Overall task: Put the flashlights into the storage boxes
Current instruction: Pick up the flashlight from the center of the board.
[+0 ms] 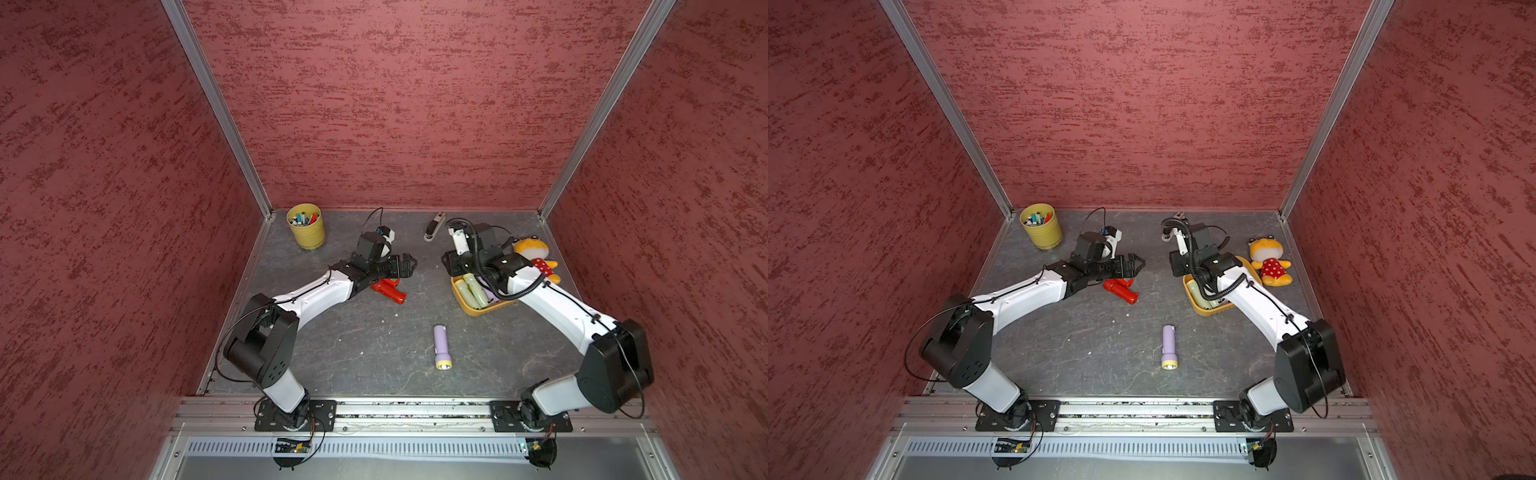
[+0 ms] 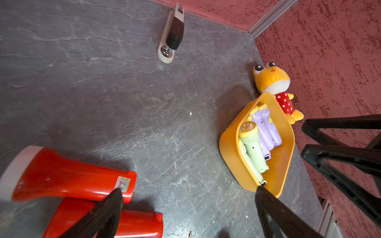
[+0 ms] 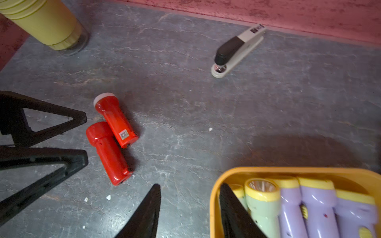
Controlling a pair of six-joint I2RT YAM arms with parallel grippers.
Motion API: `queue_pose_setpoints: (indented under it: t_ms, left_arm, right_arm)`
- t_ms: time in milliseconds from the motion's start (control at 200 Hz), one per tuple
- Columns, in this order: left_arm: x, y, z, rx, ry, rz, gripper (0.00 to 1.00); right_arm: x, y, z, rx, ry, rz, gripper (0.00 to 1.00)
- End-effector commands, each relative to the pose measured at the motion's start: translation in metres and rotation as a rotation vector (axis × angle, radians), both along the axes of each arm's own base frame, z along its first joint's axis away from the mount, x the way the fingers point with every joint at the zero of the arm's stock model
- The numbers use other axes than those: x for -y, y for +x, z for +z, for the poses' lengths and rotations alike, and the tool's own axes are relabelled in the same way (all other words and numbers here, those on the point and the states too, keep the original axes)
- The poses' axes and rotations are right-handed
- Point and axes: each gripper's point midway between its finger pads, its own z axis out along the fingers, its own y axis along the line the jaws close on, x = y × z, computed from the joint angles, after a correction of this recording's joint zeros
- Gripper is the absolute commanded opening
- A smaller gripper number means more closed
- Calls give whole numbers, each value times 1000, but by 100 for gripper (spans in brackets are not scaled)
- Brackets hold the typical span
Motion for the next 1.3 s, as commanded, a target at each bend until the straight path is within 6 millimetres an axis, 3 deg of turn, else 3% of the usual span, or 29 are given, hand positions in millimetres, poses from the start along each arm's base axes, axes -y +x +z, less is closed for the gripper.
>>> queue_pose_setpoints:
  t_ms: [0, 255, 351, 471, 646, 932, 1297]
  left_arm:
    - [-33, -5, -1, -13, 41, 70, 100]
    - [-105, -16, -16, -86, 44, 244, 100]
    - [-124, -21, -21, -105, 28, 299, 100]
    - [-141, -28, -26, -126, 22, 341, 99]
    - [-158, -31, -29, -128, -8, 386, 99]
    - [-158, -29, -28, -123, -25, 385, 99]
    - [-157, -28, -27, -121, -35, 383, 99]
  right_arm:
    - [-34, 8, -4, 4, 17, 42, 50]
    - [-116, 8, -37, -78, -9, 235, 52]
    - [-134, 7, -55, -136, -31, 274, 53]
    - [-143, 5, -77, -205, -88, 294, 54]
    - [-146, -15, -102, -298, -118, 317, 56]
    - [-143, -36, -127, -382, -133, 331, 57]
    - [-144, -40, -145, -408, -166, 340, 55]
